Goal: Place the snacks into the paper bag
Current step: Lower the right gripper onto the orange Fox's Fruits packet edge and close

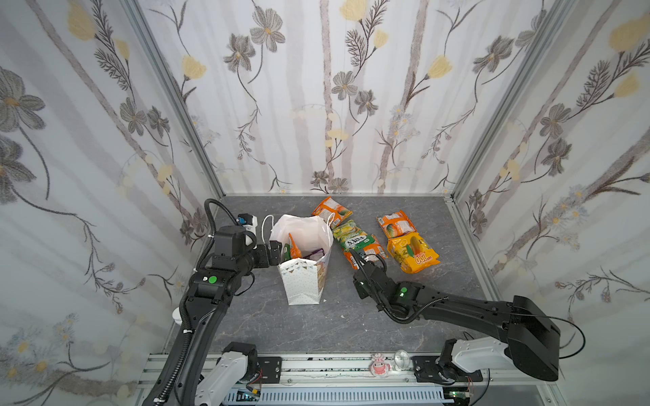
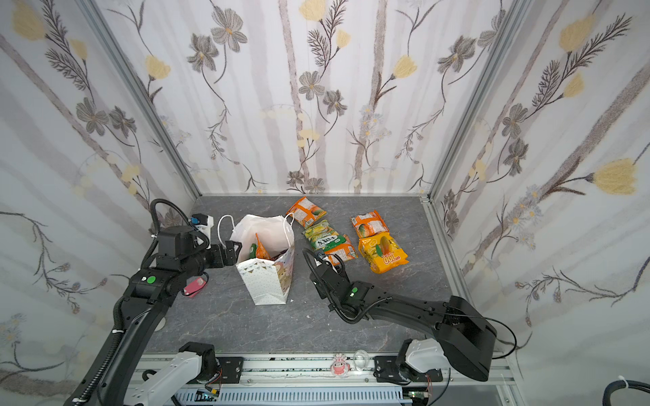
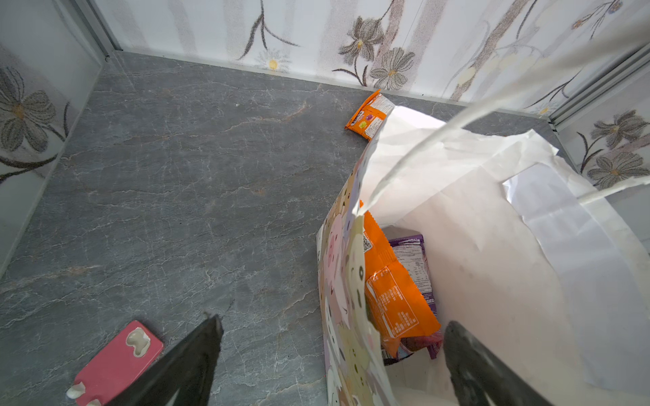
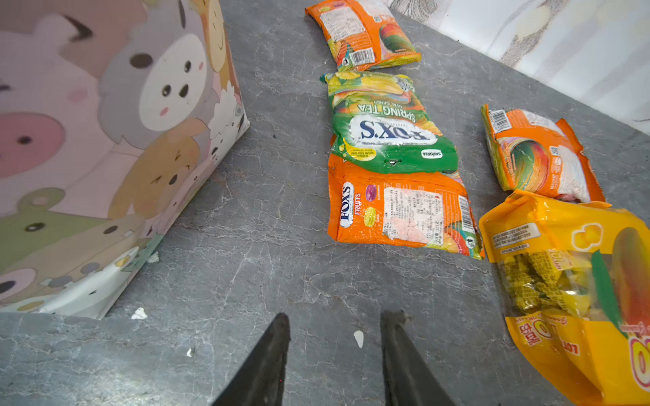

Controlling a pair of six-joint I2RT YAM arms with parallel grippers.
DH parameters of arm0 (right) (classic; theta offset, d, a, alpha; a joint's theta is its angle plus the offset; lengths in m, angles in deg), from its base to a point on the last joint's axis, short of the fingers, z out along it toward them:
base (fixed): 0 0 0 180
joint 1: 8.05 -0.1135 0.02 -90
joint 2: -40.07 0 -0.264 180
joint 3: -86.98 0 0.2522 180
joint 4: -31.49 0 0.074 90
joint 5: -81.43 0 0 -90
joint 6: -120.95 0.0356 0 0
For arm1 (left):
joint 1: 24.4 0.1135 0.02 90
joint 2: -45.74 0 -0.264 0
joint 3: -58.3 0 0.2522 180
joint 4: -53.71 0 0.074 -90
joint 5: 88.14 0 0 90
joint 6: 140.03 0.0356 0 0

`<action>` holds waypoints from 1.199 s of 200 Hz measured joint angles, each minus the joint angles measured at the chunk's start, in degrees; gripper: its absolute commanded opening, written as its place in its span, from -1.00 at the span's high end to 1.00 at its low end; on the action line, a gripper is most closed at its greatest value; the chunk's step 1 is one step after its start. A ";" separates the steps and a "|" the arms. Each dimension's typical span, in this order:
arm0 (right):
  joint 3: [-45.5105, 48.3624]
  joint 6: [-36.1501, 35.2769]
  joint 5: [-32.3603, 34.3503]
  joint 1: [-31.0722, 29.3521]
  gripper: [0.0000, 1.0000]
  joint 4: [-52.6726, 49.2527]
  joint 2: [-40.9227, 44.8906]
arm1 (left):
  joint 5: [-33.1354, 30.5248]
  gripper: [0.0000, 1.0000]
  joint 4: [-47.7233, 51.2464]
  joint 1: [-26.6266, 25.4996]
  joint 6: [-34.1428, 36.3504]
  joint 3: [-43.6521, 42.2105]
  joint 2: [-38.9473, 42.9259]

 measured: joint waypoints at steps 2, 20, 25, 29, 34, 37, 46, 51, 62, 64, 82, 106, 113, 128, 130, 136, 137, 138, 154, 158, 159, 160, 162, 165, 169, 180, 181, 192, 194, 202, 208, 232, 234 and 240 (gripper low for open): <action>0.02 0.00 -0.22 0.09 0.11 0.22 -0.35 | 0.00 -0.96 0.00 0.00 0.00 0.00 0.00; 0.00 -0.13 -0.85 0.48 0.10 0.85 -2.95 | 0.04 -0.96 0.00 0.00 0.00 0.00 0.02; -0.04 -0.33 -0.83 0.50 0.10 1.05 -3.67 | 0.04 -0.96 0.00 0.00 0.00 0.00 0.02; -0.22 -0.59 -0.81 0.50 0.09 1.09 -4.37 | 0.09 -0.97 0.00 0.00 0.00 0.00 0.07; -0.44 -0.66 -0.81 0.50 0.09 1.18 -5.07 | 0.20 -0.97 0.00 0.00 0.00 0.00 0.11; -0.61 -0.68 -0.81 0.55 0.09 1.38 -5.66 | 0.26 -0.97 0.00 0.00 0.00 0.00 0.13; -1.25 -1.14 -0.59 0.68 0.07 1.49 -7.34 | 0.42 -0.96 -0.02 0.00 0.00 0.00 0.20; -1.64 -1.64 -0.59 0.79 0.05 1.53 -8.28 | 0.46 -0.96 -0.02 0.00 0.00 -0.04 0.22; -2.32 -1.84 -0.55 1.22 0.04 1.88 -10.14 | 0.46 -0.97 0.02 0.00 0.00 -0.07 0.28; -2.40 -2.03 -0.57 1.36 0.03 1.97 -10.47 | 0.48 -0.96 0.00 0.00 0.00 -0.07 0.31; -2.86 -3.08 -0.55 2.27 0.00 2.95 -12.70 | 0.68 -0.97 0.00 0.00 0.00 -0.07 0.48; -3.85 -4.55 -0.63 3.39 -0.04 4.50 -16.63 | 0.70 -0.97 -0.02 0.00 0.00 -0.33 0.87; -4.31 -4.81 -0.63 3.67 -0.04 4.61 -17.51 | 0.70 -0.96 -0.02 0.00 0.00 -0.39 0.92; -5.46 -5.64 -0.61 4.44 -0.05 5.29 -19.52 | 0.70 -0.96 -0.02 0.00 0.00 -0.46 1.07; -5.57 -5.70 -0.59 4.59 -0.05 5.35 -19.78 | 0.70 -0.96 -0.02 0.00 0.00 -0.46 1.09; -5.97 -6.12 -0.42 4.83 -0.05 5.44 -20.41 | 0.70 -0.97 -0.04 0.00 0.00 -0.46 1.20; -6.03 -6.14 -0.39 4.87 -0.05 5.46 -20.50 | 0.70 -0.96 -0.04 0.00 0.00 -0.46 1.20; -6.10 -6.19 -0.37 4.94 -0.05 5.51 -20.61 | 0.70 -0.96 -0.04 0.00 0.00 -0.46 1.20; -6.93 -6.78 0.33 5.44 -0.05 5.92 -21.86 | 0.68 -0.93 -0.02 0.00 0.00 -0.50 1.38; -7.19 -7.15 0.74 5.53 -0.05 6.03 -22.21 | 0.68 -0.92 -0.02 0.00 0.00 -0.50 1.38; -7.23 -7.17 0.83 5.53 -0.05 6.05 -22.27 | 0.68 -0.92 -0.02 0.00 0.00 -0.50 1.38; -7.28 -7.19 0.90 5.55 -0.05 6.10 -22.34 | 0.68 -0.93 -0.02 0.00 0.00 -0.50 1.38; -7.45 -7.34 1.09 5.60 -0.05 6.19 -22.53 | 0.70 -0.93 -0.02 0.00 0.00 -0.50 1.38; -7.65 -7.52 1.27 5.68 -0.05 6.23 -22.77 | 0.70 -0.93 -0.02 0.00 0.00 -0.50 1.38; -7.91 -7.54 1.53 5.81 -0.05 6.32 -23.10 | 0.70 -0.92 -0.02 0.00 0.00 -0.50 1.38; -8.66 -7.76 2.34 6.08 -0.05 6.47 -24.00 | 0.72 -0.92 -0.02 0.00 0.02 -0.52 1.36; -8.74 -7.78 2.38 6.14 -0.05 6.49 -24.11 | 0.72 -0.92 -0.02 0.00 0.02 -0.52 1.36; -9.53 -8.17 2.71 6.56 -0.05 6.88 -25.14 | 0.90 -0.93 -0.02 0.00 0.00 -0.52 1.36; -9.60 -8.20 2.73 6.58 -0.05 6.88 -25.24 | 0.90 -0.93 -0.04 0.00 0.00 -0.55 1.36; -10.01 -8.61 3.10 6.78 -0.05 6.88 -25.88 | 0.87 -0.93 -0.02 0.00 0.00 -0.57 1.40; -10.21 -8.68 3.30 6.82 -0.05 6.93 -26.23 | 0.87 -0.93 -0.02 0.00 0.00 -0.59 1.42; -11.02 -9.22 3.93 6.91 -0.05 7.06 -27.76 | 0.87 -0.93 -0.02 0.00 0.00 -0.72 1.66; -11.08 -9.27 3.93 6.95 -0.05 7.06 -27.89 | 0.87 -0.94 -0.02 0.00 0.00 -0.72 1.68; -11.17 -9.60 3.93 7.08 -0.05 7.10 -28.15 | 0.87 -0.94 -0.04 0.00 0.00 -0.72 1.68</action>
